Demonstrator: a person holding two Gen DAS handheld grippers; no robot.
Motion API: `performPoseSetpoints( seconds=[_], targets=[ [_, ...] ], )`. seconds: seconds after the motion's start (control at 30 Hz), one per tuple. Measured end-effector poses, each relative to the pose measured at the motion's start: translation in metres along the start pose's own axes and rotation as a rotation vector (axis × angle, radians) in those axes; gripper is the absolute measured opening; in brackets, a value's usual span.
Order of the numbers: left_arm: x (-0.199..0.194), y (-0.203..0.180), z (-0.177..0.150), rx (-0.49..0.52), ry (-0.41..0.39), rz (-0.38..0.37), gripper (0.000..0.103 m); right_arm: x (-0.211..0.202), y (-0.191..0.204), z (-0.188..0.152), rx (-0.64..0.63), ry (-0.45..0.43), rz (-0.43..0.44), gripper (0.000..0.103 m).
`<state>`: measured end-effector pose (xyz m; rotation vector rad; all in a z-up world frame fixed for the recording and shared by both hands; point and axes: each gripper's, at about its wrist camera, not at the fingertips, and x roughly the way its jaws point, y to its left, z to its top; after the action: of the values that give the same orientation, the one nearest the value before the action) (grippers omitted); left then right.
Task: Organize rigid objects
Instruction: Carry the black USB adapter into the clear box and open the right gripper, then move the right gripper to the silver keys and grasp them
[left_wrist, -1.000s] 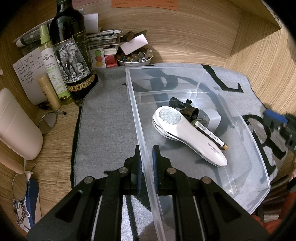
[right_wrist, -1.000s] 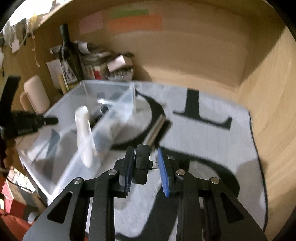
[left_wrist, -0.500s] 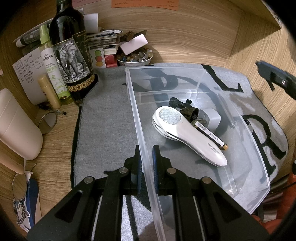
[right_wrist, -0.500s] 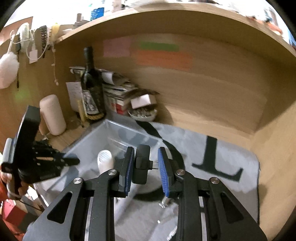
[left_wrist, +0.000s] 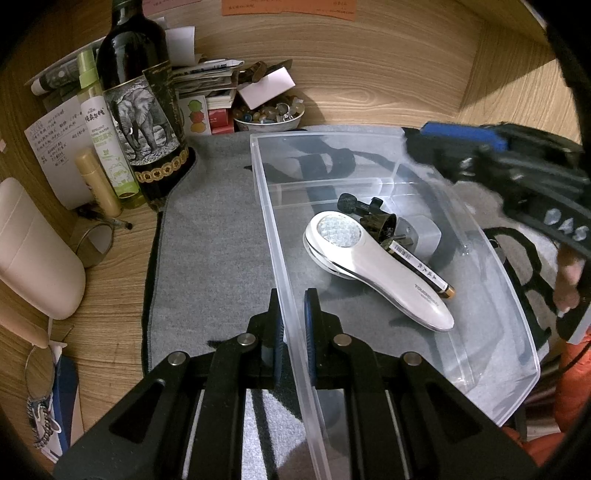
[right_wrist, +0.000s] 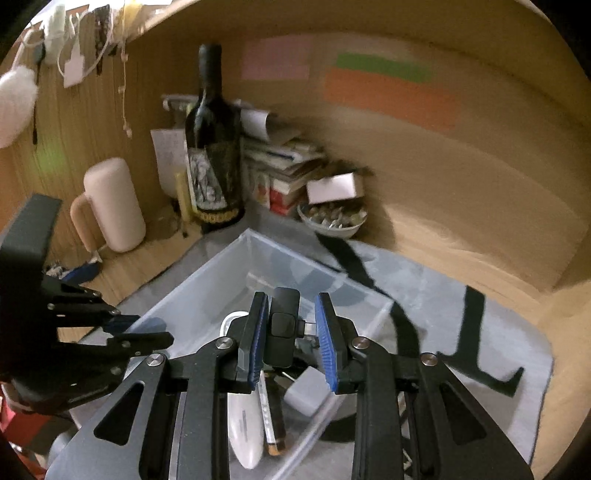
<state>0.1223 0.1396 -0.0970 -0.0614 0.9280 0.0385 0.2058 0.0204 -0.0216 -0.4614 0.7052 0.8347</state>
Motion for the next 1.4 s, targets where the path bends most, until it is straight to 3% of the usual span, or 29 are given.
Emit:
performPoseSetpoints(
  seconds=[0.4,0.63,0.7,0.83,1.0,1.4],
  targets=[
    [0.000,0.000,0.000,0.000,0.000,0.000,0.010,0.047,0.010,-0.008,-0.024,0.169,0.056,0.024],
    [0.000,0.000,0.000,0.002,-0.001,0.001,0.010,0.053,0.012,-0.008,-0.019,0.195,0.066,0.028],
    [0.001,-0.001,0.000,0.001,-0.001,0.001,0.010,0.050,0.012,-0.008,-0.018,0.183,0.059,0.040],
    [0.000,0.000,0.000,0.001,-0.002,0.001,0.010,0.040,0.011,-0.005,-0.021,0.148,0.048,0.044],
    [0.001,-0.001,0.000,0.001,-0.001,0.002,0.010,0.018,0.006,0.000,-0.019,0.083,0.024,0.059],
    [0.000,0.000,0.000,0.002,-0.001,0.002,0.010,-0.043,-0.027,-0.003,0.034,-0.048,-0.076,0.071]
  ],
)
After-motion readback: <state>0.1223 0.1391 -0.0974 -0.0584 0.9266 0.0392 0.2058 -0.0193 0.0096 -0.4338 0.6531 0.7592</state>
